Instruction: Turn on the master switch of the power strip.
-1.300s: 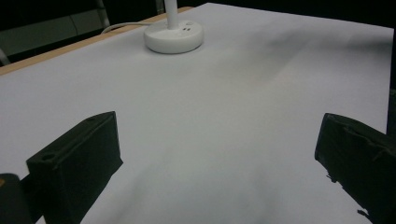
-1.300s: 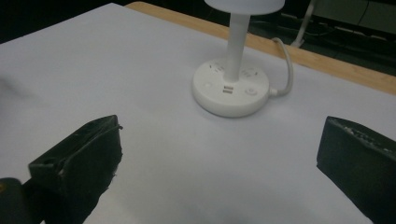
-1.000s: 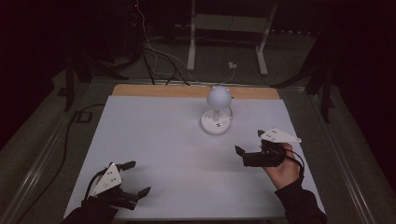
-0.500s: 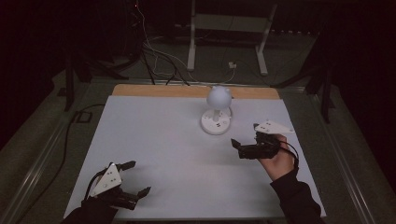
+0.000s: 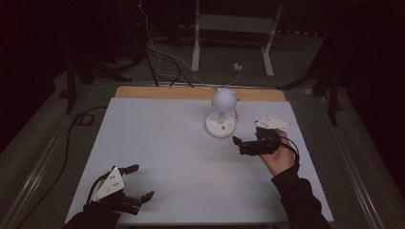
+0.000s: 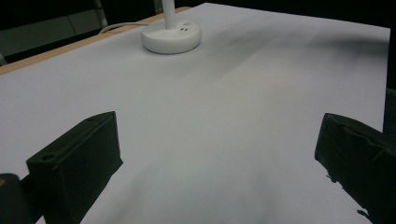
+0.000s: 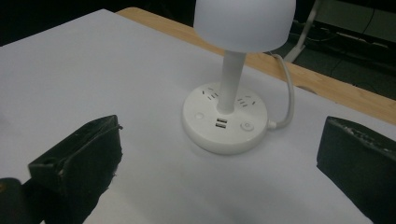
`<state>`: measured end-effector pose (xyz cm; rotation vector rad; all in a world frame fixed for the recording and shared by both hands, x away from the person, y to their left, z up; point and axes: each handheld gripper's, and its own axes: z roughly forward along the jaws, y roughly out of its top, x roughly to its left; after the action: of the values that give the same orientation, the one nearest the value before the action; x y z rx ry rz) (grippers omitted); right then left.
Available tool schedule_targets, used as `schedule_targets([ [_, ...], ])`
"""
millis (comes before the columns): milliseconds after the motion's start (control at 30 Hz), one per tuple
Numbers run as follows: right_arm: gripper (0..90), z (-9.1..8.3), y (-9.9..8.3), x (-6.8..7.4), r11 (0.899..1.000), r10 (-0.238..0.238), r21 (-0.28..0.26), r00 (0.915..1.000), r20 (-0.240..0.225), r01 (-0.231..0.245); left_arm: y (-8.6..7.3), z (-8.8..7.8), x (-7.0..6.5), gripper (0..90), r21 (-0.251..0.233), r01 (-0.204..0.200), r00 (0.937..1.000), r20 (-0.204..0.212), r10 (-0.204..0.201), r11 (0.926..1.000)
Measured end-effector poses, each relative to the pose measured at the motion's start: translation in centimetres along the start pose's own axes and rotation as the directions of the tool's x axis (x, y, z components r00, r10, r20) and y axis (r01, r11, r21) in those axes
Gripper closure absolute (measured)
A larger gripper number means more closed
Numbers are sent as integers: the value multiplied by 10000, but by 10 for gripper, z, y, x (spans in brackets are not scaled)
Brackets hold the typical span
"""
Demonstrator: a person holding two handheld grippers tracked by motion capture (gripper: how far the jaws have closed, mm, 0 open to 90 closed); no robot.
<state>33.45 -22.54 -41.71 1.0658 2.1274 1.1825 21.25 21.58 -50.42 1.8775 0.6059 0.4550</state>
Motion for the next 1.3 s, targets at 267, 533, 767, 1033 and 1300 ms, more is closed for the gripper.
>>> schedule_targets([
  [267, 0, 11, 5, -2, 10000, 7, 91, 10000, -61, -7, 0, 0, 0, 8, 2, -19, 10000, 8, 19, 10000],
  [533, 0, 24, 12, -6, 9999, 71, 73, 10000, -20, -71, 0, 0, -1, 8, 16, -68, 10000, 42, 68, 10000],
  [767, 0, 31, 17, -8, 9992, 384, 89, 9989, -265, -382, 0, 0, -1, 8, -16, -43, 10000, 53, 43, 10000],
  [1033, 0, 50, 17, -11, 9992, 394, 84, 9989, -254, -392, 1, -1, -1, 8, -50, -23, 10000, 60, 23, 10000],
  [1300, 0, 68, 15, -12, 9997, 75, 235, 10000, 45, -76, 1, -1, -1, 8, -84, -57, 9999, 106, 58, 9999],
])
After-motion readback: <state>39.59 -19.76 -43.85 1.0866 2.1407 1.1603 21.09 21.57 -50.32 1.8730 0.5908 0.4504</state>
